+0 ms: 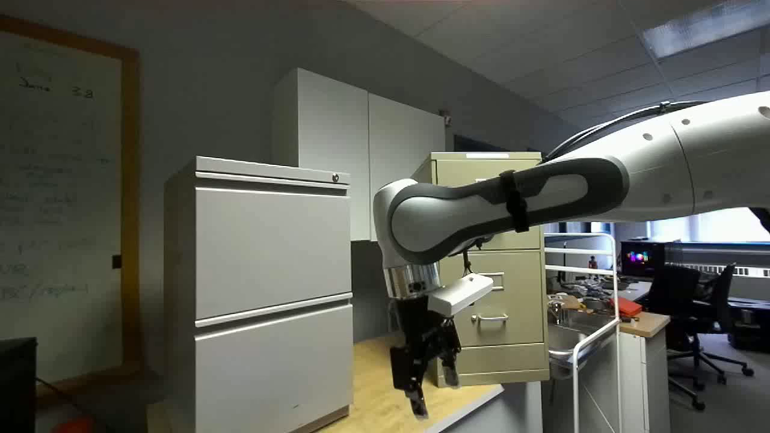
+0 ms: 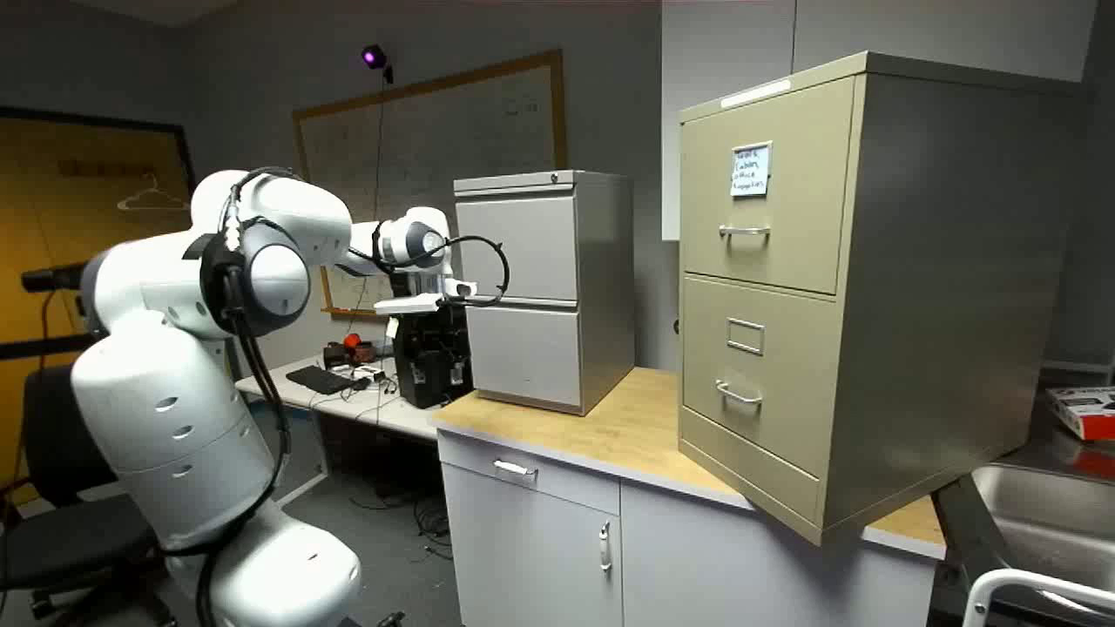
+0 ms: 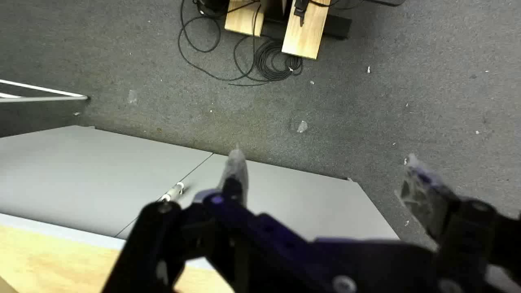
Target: Open the bottom drawer of the right cabinet
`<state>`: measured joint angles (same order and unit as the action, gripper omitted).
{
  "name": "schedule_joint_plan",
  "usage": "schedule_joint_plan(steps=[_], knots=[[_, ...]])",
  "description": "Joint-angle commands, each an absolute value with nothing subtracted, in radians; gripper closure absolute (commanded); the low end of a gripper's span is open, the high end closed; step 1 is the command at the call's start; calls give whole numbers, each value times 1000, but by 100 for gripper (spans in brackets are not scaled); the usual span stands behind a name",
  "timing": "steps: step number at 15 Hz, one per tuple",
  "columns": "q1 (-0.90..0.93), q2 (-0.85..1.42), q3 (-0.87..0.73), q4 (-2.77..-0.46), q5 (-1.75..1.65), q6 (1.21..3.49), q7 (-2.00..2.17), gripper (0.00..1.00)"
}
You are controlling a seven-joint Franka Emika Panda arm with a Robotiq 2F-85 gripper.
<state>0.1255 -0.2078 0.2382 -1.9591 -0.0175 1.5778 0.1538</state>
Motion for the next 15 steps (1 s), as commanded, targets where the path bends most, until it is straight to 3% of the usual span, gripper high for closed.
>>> schedule_joint_plan(steps=[1,15], knots=[[141,-206,225,-1956,-20,1577,157,0],[106,-190,179,-1971,-30,1649,180,0]])
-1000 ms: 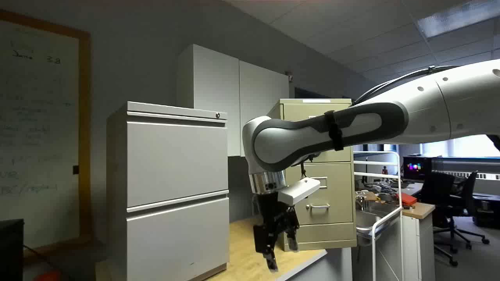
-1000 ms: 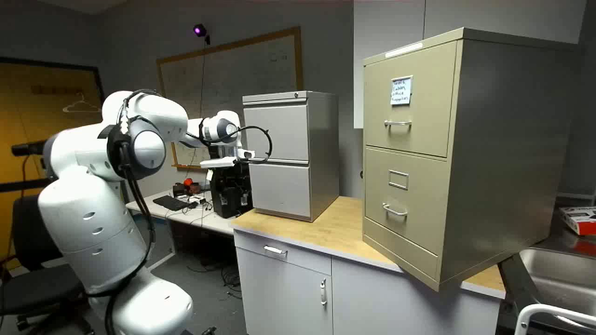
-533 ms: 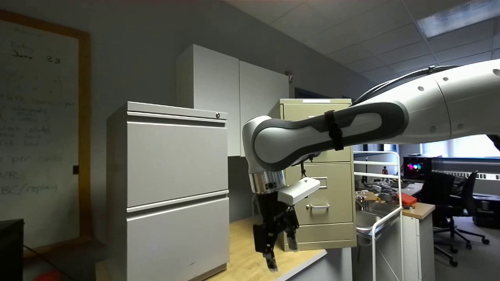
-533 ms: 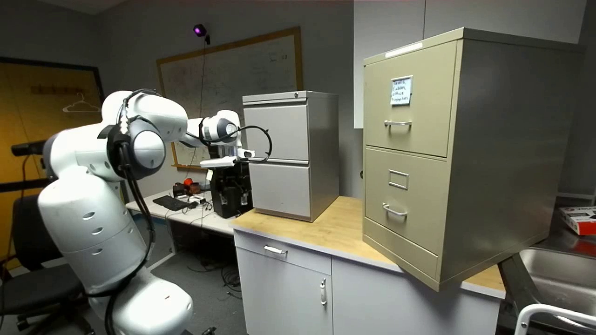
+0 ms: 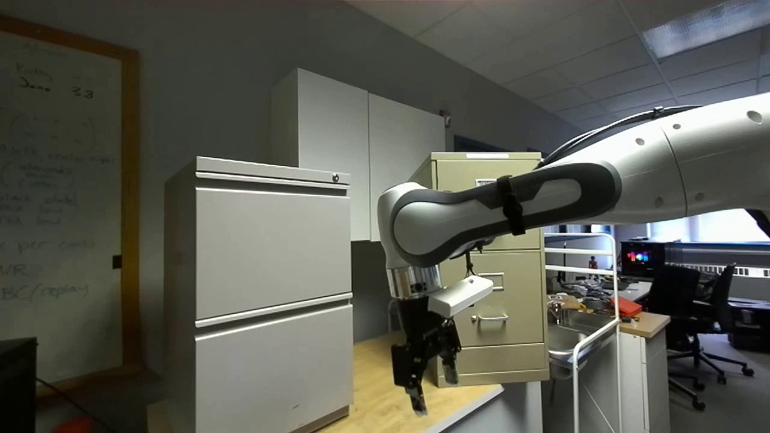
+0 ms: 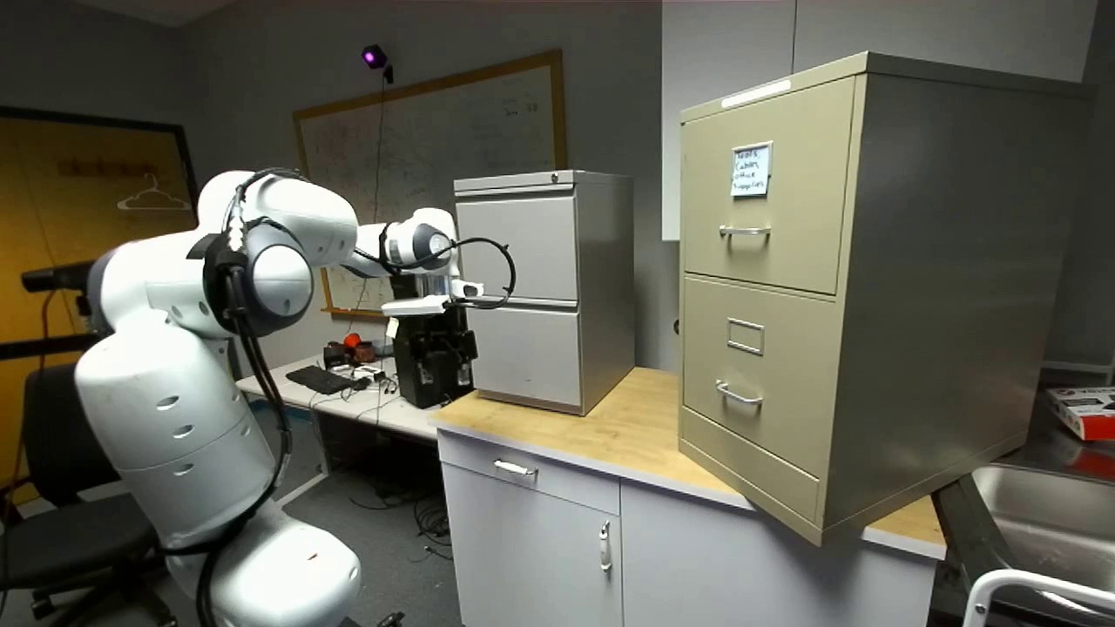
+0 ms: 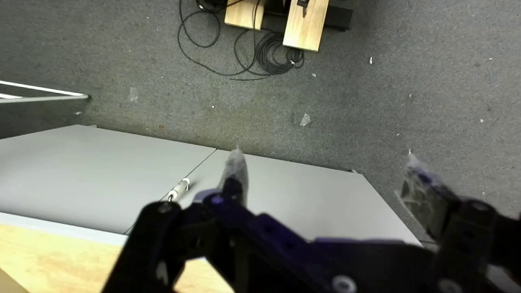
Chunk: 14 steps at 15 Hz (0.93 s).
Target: Open the bottom drawer of the right cabinet
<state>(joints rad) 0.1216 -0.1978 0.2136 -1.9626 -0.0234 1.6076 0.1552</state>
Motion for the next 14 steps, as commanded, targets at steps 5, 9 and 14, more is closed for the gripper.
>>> schedule_joint_plan(steps=[5,9,14], knots=[[45,-199,92,-2038,-8,1788,200,0],[-16,-199,17,-2097,24,1944,223,0],[-97,-208,-74,-2166,89,2106,246,0]])
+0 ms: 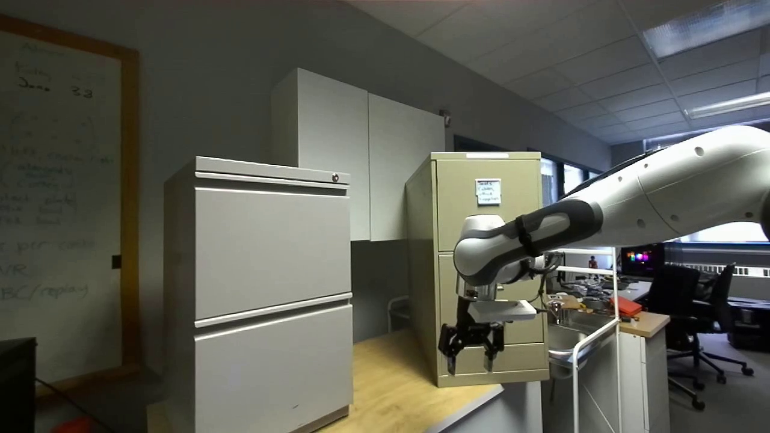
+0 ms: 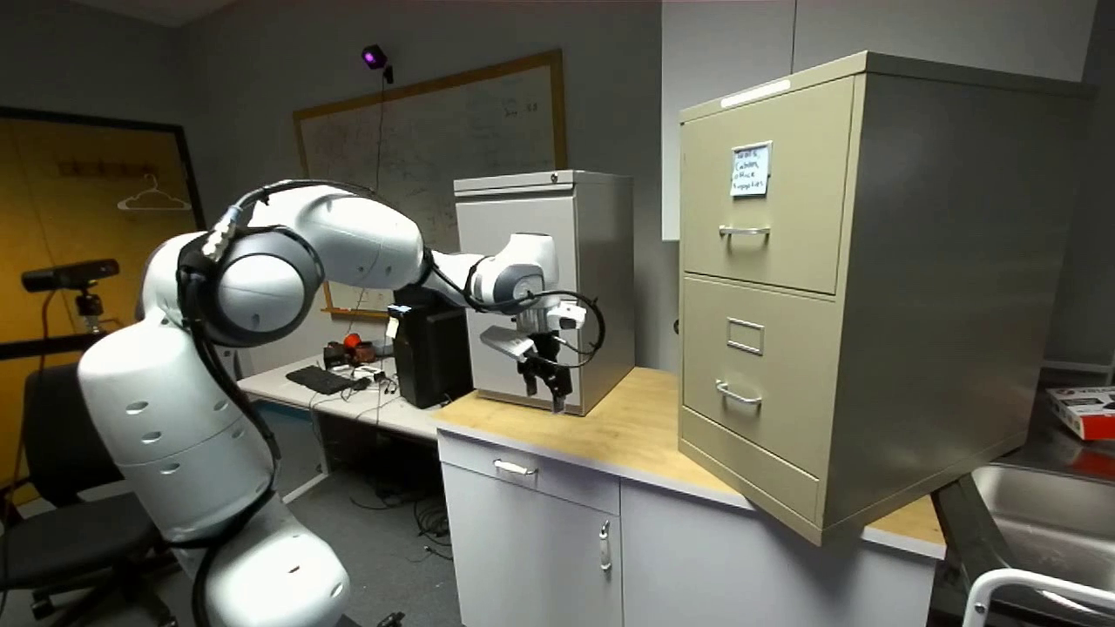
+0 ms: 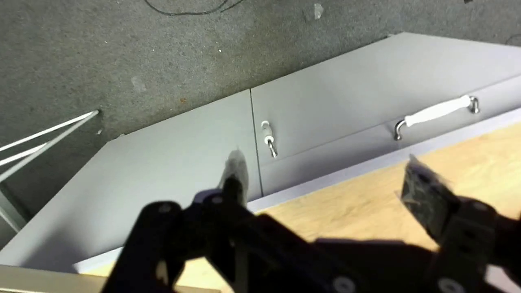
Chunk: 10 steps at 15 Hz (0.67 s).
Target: Open the bottom drawer of the right cabinet
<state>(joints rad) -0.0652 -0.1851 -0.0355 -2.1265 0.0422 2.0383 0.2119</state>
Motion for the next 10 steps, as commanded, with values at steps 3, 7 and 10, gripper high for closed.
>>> schedule_joint_plan(steps=[3,7,10], knots=[[-144,-218,-129,-2196,146,2172,240,0],[-201,-238,-194,-2208,189,2217,227,0],[-239,-250,-239,-2192,208,2214,218,0]])
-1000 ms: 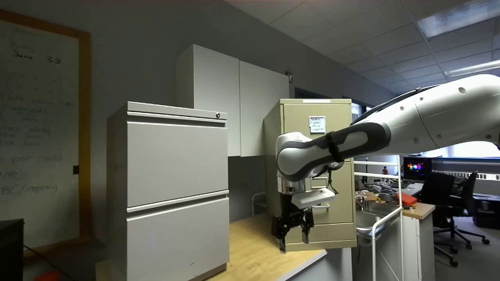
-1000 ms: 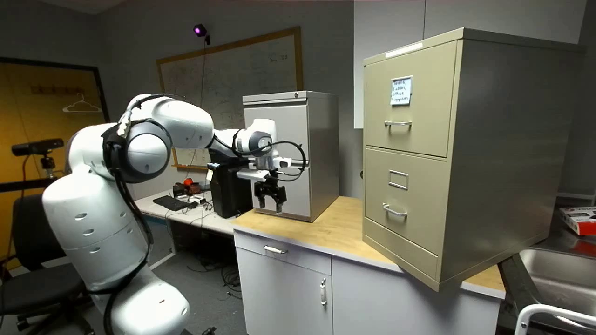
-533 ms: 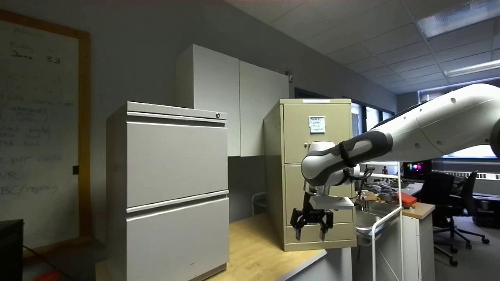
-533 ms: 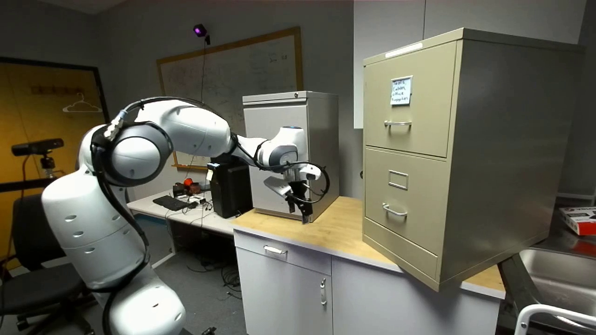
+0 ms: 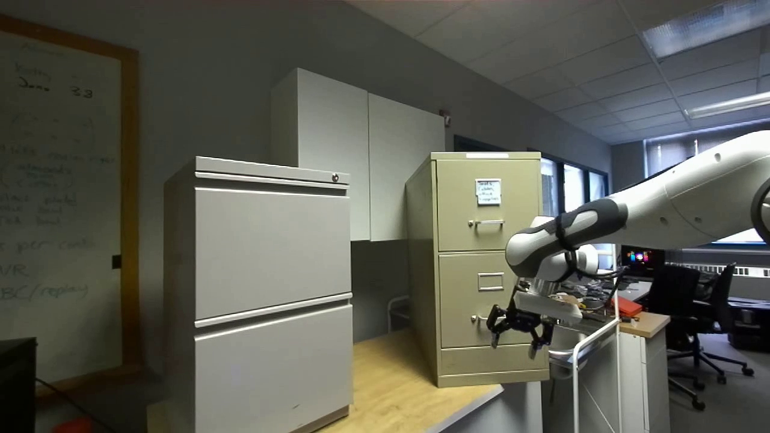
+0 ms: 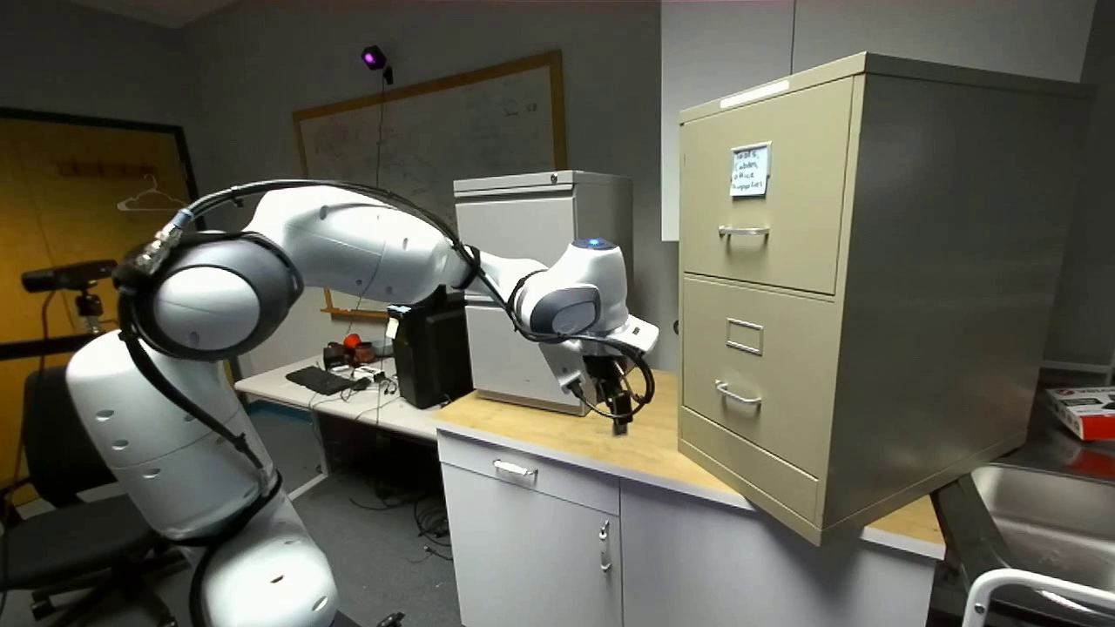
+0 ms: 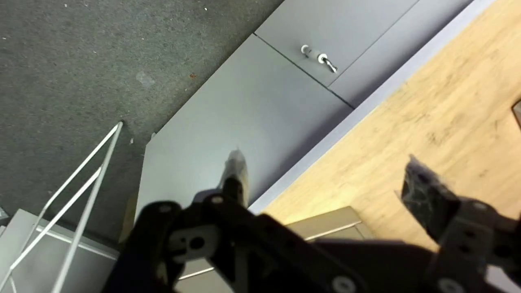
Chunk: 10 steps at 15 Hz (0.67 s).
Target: Open the bottom drawer of the right cabinet
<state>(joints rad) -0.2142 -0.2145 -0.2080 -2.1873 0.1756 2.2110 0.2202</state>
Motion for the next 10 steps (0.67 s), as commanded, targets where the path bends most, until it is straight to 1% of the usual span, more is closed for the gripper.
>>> schedule_joint_plan(steps=[1,6,7,10], knots=[[-251,-255,-254,-2187,217,2211,214,0],[-277,-320,-293,-2211,277,2220,209,0],[-282,-272,-290,-2182,250,2208,212,0],[-283,-298,-292,-2189,260,2208,212,0]])
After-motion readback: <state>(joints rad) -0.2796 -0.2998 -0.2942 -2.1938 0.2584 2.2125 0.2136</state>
